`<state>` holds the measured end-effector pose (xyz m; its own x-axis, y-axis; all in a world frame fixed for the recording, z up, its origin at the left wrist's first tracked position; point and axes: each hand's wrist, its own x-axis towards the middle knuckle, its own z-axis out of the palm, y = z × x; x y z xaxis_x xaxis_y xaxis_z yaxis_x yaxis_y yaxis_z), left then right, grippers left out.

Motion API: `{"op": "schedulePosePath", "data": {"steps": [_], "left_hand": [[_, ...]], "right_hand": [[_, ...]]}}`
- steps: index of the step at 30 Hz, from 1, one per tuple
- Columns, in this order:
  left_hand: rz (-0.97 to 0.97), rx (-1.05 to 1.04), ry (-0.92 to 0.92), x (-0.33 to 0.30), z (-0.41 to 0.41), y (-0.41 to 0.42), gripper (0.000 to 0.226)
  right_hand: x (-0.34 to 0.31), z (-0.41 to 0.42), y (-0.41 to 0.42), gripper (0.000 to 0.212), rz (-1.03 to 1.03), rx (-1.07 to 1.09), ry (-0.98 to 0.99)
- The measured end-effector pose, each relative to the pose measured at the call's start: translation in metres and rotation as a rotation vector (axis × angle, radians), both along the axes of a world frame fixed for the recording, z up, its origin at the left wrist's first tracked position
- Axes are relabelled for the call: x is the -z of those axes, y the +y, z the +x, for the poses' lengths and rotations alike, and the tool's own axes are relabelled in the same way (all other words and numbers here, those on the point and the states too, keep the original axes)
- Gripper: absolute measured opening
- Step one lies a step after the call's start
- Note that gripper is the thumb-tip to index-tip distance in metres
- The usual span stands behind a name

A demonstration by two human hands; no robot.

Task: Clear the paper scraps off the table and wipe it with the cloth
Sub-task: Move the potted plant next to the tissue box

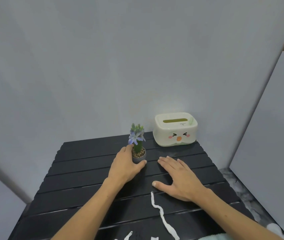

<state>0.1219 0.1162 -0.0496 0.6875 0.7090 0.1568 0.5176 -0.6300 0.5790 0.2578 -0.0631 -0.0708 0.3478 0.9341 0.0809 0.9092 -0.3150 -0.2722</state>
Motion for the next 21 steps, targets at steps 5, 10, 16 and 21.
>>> {"op": "schedulePosePath", "data": {"steps": [5,10,16,21], "left_hand": [[0.011,0.024,-0.014,0.003,0.023,0.011,0.076],[0.018,0.028,-0.023,0.007,0.040,0.022,0.075],[0.030,0.041,-0.020,0.005,0.056,0.029,0.071],[0.041,0.040,-0.003,0.006,0.061,0.031,0.067]], "right_hand": [[0.000,0.001,0.000,0.089,0.015,-0.001,0.011],[0.000,0.002,0.000,0.091,0.008,0.003,0.022],[0.000,0.002,0.001,0.092,0.018,0.005,0.033],[0.000,0.002,0.001,0.092,0.013,0.004,0.036]]}}
